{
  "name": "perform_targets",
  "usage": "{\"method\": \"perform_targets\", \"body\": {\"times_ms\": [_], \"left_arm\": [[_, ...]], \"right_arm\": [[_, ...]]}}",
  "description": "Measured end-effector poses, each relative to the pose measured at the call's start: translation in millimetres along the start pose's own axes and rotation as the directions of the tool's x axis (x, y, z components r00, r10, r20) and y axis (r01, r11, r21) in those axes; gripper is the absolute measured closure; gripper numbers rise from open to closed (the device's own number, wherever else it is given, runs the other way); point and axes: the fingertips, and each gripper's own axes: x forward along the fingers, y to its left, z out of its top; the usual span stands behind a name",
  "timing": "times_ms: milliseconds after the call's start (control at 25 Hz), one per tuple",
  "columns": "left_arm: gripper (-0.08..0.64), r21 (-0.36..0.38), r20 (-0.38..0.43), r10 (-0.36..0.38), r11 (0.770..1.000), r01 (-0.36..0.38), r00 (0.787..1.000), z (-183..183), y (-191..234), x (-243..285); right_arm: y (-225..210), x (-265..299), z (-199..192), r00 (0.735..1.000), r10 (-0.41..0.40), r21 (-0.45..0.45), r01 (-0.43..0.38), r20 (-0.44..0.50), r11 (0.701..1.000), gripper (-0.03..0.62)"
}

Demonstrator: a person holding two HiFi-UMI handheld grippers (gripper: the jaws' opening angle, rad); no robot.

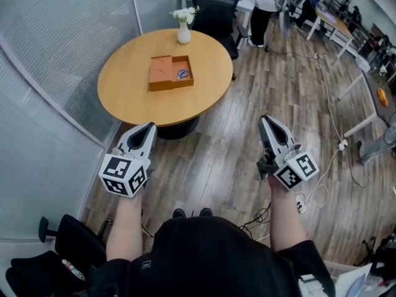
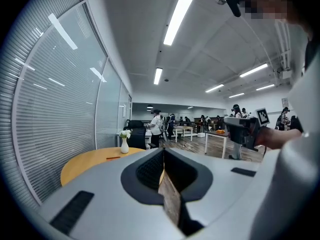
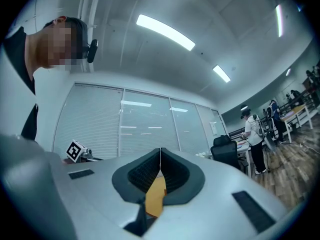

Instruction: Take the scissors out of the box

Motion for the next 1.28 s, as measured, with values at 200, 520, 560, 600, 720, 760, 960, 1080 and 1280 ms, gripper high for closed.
{"method": "perform_targets", "body": {"times_ms": [200, 520, 560, 600, 720, 760, 960, 1080, 1280], "left_arm": [[0.546, 0.001, 0.004, 0.005, 1.000, -0.005, 1.000, 1, -24, 7], [0.546, 0.004, 0.004, 0.031, 1.000, -0.031, 1.000, -1, -33, 8], [0.546, 0.004, 0.006, 0.037, 0.999, -0.037, 0.999, -1, -30, 9], [0.546, 0.002, 0.008, 0.041, 0.999, -0.041, 0.999, -2, -26, 10], [0.546, -0.014, 0.011, 0.051, 0.999, -0.051, 0.999, -5, -12, 17], [0.546, -0.020, 0.013, 0.053, 0.998, -0.053, 0.999, -7, -7, 20], [0.545, -0.036, 0.017, 0.051, 0.998, -0.050, 0.999, -14, 21, 44], [0.545, -0.038, 0.017, 0.042, 0.998, -0.041, 0.999, -16, 44, 65], [0.546, -0.050, 0.013, 0.027, 0.998, -0.027, 1.000, -11, 91, 103]], "right_arm": [[-9, -11, 3, 1.000, 0.019, -0.006, -0.019, -0.011, 1.000, 0.557], [-13, -13, -4, 0.998, 0.052, -0.001, -0.052, -0.035, 0.999, 0.555], [-14, -11, -5, 0.998, 0.053, 0.000, -0.053, -0.038, 0.999, 0.555], [-16, -7, -6, 0.998, 0.054, 0.002, -0.054, -0.041, 0.999, 0.555], [-19, 7, -11, 0.997, 0.059, 0.005, -0.058, -0.054, 0.998, 0.555], [-20, 12, -13, 0.996, 0.060, 0.005, -0.060, -0.061, 0.998, 0.555], [-38, 43, -29, 0.995, 0.045, 0.005, -0.045, -0.093, 0.999, 0.555], [-56, 68, -41, 0.993, 0.012, -0.003, -0.013, -0.115, 1.000, 0.555], [-76, 125, -58, 0.990, 0.001, 0.012, 0.000, -0.144, 1.000, 0.555]]}}
